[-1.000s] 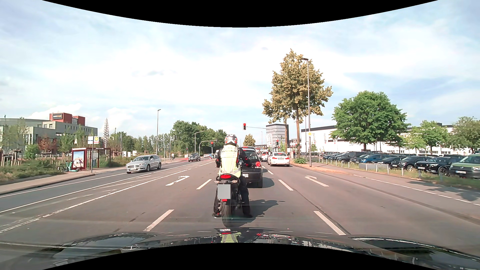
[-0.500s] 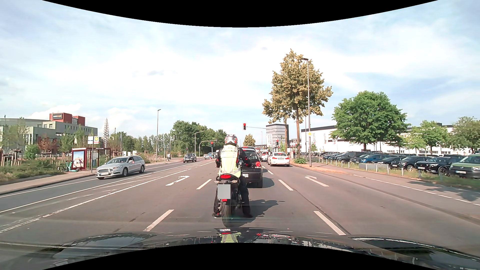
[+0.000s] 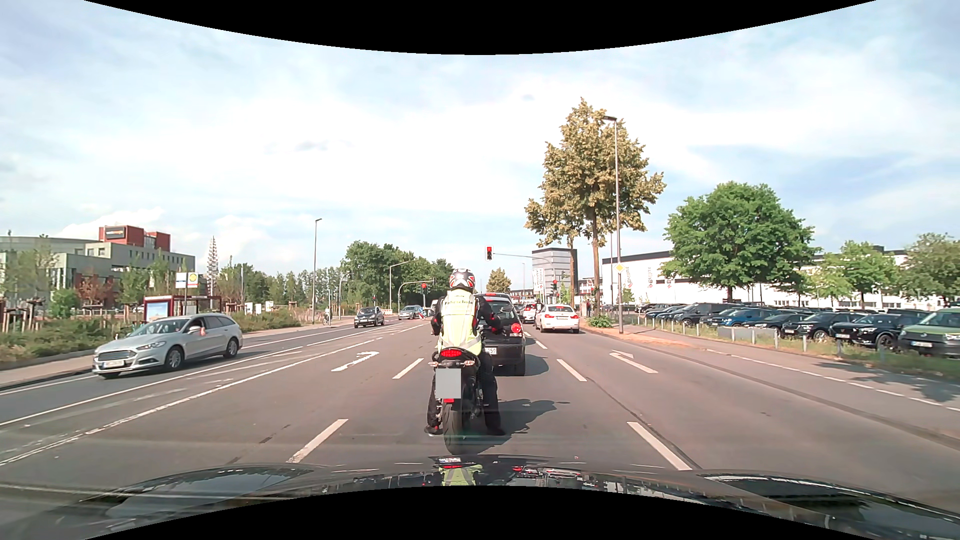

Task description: Follow the waypoints while adhering to traffic rules and regulations

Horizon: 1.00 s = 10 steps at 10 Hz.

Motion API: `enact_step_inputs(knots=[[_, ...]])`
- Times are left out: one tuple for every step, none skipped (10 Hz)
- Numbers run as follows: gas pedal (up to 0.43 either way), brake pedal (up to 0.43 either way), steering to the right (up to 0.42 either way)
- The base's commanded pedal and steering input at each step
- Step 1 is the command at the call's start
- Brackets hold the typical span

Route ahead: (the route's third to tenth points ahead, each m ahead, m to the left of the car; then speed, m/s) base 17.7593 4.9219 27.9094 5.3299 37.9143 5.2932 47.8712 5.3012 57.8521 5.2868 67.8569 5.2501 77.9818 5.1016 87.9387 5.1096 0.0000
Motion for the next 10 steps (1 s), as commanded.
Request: enact_step_inputs(knots=[[0.000, 0.000, -0.006], [0.000, 0.000, -0.006], [0.000, 0.000, -0.006], [0.000, 0.000, -0.006], [0.000, 0.000, -0.006], [0.000, 0.000, -0.006], [0.000, 0.000, -0.006], [0.000, 0.000, -0.006], [0.000, 0.000, -0.006], [0.000, 0.000, -0.006]])
